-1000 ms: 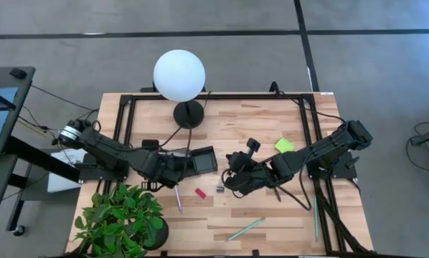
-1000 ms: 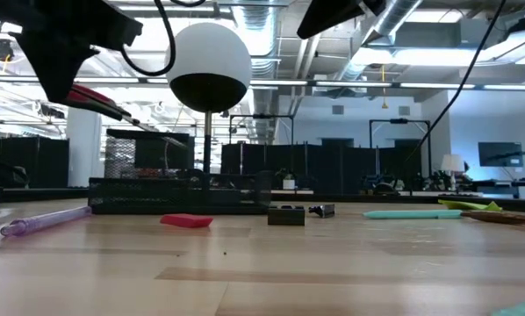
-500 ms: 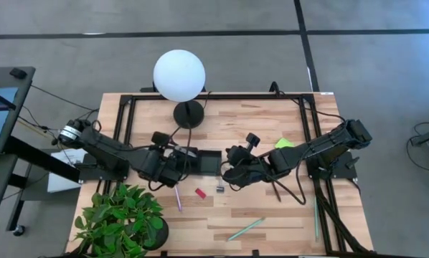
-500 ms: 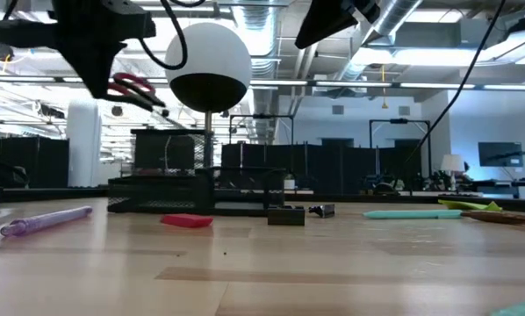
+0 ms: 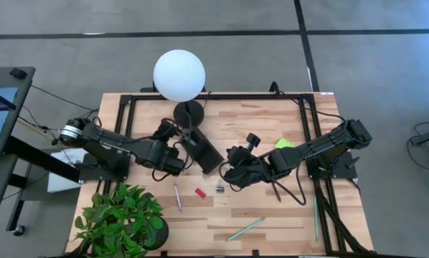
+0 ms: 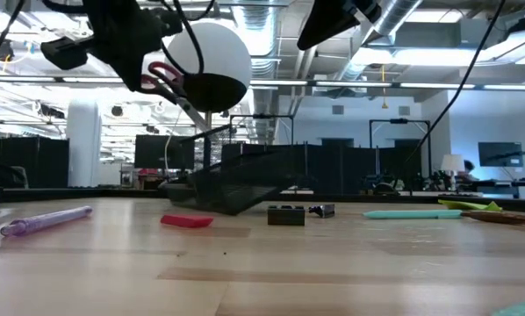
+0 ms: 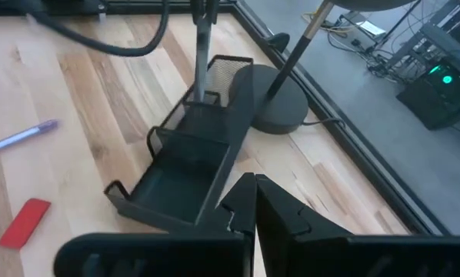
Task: Pick and place office supplies into organizer
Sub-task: Put the black scissors into the black desk organizer
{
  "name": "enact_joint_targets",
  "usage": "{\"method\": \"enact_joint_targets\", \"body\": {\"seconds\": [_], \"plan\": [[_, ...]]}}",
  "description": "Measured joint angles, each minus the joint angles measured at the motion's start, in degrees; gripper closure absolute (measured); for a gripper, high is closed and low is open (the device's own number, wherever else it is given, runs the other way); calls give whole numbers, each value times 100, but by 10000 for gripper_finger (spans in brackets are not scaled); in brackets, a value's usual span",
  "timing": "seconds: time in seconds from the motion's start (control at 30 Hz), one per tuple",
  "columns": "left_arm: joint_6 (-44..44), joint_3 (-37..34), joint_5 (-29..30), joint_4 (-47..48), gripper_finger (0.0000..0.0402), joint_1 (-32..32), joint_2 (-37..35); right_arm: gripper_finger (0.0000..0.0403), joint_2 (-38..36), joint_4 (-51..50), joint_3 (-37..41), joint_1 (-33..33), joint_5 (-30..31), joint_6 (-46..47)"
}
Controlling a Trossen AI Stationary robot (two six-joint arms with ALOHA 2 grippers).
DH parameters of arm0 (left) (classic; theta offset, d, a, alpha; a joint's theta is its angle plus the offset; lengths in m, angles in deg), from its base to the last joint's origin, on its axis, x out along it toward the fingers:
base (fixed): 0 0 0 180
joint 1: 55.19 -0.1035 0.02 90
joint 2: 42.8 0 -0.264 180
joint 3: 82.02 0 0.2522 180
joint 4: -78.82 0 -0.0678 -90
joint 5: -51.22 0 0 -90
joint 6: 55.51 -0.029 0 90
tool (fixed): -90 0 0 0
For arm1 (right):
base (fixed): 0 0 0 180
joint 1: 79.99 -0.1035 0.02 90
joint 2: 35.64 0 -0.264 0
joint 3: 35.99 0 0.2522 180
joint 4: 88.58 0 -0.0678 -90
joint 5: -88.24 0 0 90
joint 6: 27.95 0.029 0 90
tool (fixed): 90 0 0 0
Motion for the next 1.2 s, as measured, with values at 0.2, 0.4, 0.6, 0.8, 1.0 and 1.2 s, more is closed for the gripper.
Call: {"method": "enact_joint_targets", "body": {"seconds": [0.2, 0.4, 0.6, 0.8, 1.0, 1.2], "plan": [[0, 2, -474, -6, 399, -386, 14, 403, 0, -26, 2, -10, 0, 2], [20, 0, -1061, 10, 400, -367, 260, 403, 0, -67, 3, -101, -8, 6], [-186, 2, -305, 9, 400, -405, 297, 403, 0, -54, 4, -125, -10, 7], [-1260, 2, 332, 11, 400, -400, 307, 403, 0, -46, 4, -125, -9, 7], [-2057, -66, 581, 11, 400, -367, 519, 403, 0, -46, 4, -127, -5, 7], [-1851, -117, 1080, 6, 391, -391, 920, 403, 0, -44, 4, -125, -4, 8]]}}
